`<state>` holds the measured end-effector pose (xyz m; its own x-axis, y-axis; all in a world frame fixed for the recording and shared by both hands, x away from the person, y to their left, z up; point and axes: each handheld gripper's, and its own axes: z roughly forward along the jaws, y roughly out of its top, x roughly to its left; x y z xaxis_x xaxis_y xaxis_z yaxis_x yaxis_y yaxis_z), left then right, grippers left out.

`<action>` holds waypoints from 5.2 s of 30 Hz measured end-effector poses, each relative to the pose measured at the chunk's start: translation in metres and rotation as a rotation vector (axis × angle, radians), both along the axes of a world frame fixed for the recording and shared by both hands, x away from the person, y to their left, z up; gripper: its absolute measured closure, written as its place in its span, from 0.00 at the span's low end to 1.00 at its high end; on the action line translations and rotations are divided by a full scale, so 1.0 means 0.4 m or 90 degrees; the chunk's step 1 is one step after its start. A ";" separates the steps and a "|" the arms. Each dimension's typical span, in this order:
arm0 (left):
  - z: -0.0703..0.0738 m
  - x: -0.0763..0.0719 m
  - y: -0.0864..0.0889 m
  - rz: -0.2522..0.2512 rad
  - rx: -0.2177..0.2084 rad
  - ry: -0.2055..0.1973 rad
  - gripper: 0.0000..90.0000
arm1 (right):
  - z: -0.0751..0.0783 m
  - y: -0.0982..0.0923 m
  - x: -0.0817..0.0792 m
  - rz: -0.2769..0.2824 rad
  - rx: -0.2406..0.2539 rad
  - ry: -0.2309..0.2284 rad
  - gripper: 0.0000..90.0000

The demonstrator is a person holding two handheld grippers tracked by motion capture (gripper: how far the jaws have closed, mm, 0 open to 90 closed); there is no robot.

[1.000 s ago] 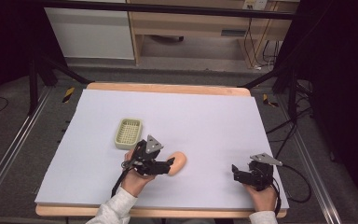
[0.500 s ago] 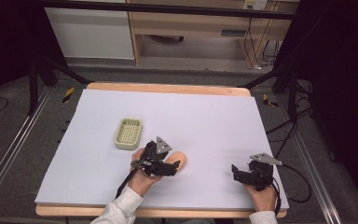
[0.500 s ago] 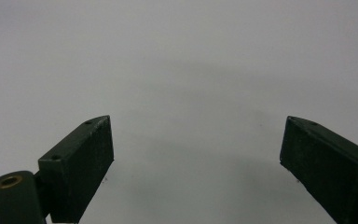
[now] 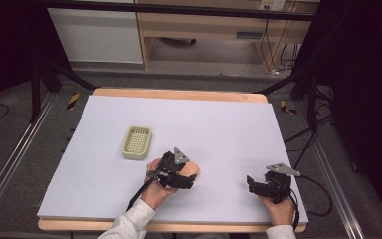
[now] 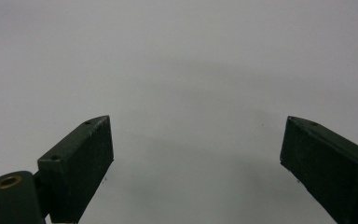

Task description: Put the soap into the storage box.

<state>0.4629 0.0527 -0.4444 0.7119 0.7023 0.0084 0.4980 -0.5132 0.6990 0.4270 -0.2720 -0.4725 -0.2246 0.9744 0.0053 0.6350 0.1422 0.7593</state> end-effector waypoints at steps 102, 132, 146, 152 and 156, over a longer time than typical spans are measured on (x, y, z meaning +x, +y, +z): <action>0.026 0.018 0.061 0.005 -0.004 0.043 0.35 | -0.001 -0.008 0.000 0.003 0.004 0.012 0.10; 0.091 0.042 0.189 0.092 -0.030 0.007 0.35 | 0.003 -0.014 -0.005 0.000 0.009 0.009 0.10; 0.106 0.061 0.247 0.139 -0.045 -0.006 0.35 | 0.003 -0.013 -0.004 -0.001 0.010 0.010 0.10; 0.109 0.069 0.263 0.161 -0.044 -0.017 0.35 | 0.003 -0.011 -0.004 0.000 0.011 0.012 0.10; 0.110 0.076 0.275 0.170 -0.040 -0.020 0.35 | 0.003 -0.011 -0.004 0.000 0.011 0.012 0.10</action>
<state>0.4932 0.1628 -0.4004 0.5020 0.8646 -0.0226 0.5873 -0.3216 0.7428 0.4255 -0.2765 -0.4715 -0.2250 0.9740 0.0260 0.6488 0.1298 0.7498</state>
